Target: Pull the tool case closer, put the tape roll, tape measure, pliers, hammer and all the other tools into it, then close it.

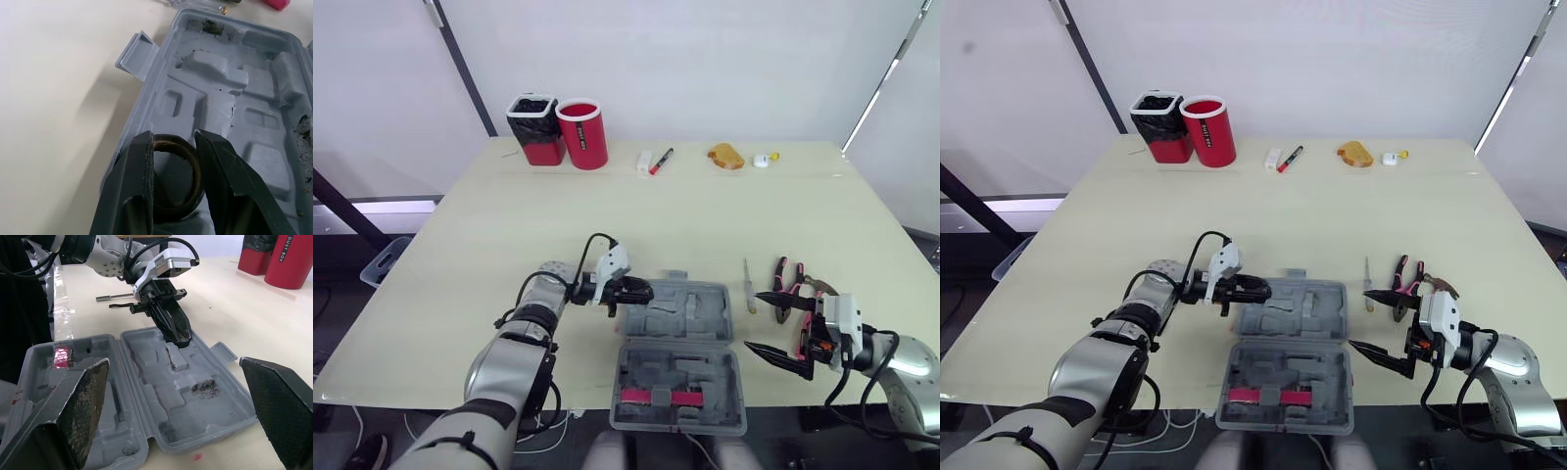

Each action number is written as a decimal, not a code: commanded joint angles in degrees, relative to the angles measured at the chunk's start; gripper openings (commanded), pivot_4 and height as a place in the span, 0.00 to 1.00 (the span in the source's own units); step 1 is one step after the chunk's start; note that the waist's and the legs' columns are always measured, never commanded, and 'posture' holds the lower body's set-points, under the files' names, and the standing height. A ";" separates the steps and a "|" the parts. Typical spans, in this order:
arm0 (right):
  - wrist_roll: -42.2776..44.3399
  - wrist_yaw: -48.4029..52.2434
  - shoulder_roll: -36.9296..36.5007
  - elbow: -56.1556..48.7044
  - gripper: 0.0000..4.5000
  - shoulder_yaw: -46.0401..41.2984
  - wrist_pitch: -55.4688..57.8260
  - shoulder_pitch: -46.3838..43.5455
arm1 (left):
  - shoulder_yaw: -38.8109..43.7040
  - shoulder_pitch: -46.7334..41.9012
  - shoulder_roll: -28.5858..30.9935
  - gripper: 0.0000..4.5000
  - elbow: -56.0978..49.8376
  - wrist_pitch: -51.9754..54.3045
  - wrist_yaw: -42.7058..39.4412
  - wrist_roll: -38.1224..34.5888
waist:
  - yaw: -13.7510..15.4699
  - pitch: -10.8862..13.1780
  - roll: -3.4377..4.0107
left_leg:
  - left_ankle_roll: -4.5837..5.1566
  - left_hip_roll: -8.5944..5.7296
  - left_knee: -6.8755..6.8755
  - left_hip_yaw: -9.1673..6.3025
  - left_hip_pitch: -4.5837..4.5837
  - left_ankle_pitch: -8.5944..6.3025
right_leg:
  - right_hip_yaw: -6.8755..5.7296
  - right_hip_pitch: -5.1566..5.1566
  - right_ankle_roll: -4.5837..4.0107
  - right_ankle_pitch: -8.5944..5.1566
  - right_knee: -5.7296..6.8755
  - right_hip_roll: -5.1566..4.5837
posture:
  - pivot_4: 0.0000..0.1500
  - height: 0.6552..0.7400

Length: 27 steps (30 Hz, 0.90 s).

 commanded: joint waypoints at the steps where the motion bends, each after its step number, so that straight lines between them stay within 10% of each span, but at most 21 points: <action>1: 1.01 -0.78 0.56 0.15 1.00 -1.32 -0.95 0.47 | 3.40 0.20 0.61 0.32 -3.86 0.25 -2.91 -4.05 | -0.01 0.01 -0.01 | 0.00 0.00 0.00 -0.01 -0.01 0.00 | -0.01 0.00 0.00 0.00 0.00 0.00 | 1.00 1.00; 16: 3.91 -10.61 0.59 2.23 1.00 -15.88 -0.17 9.54 | 20.02 32.06 17.61 0.32 -49.22 20.01 2.15 -21.08 | -0.17 0.01 0.03 | -0.01 0.13 -0.08 -0.13 0.11 -0.01 | 0.12 -0.03 -0.02 -0.01 0.11 -0.09 | 1.00 1.00; 27: 4.40 -13.45 1.59 2.82 1.00 -22.58 -0.92 20.26 | 34.44 58.85 19.01 0.32 -57.16 19.42 13.84 -24.02 | 0.03 -0.04 0.06 | -0.02 0.39 -0.15 0.03 0.25 -0.01 | 0.21 -0.04 -0.23 -0.15 0.10 -0.19 | 1.00 1.00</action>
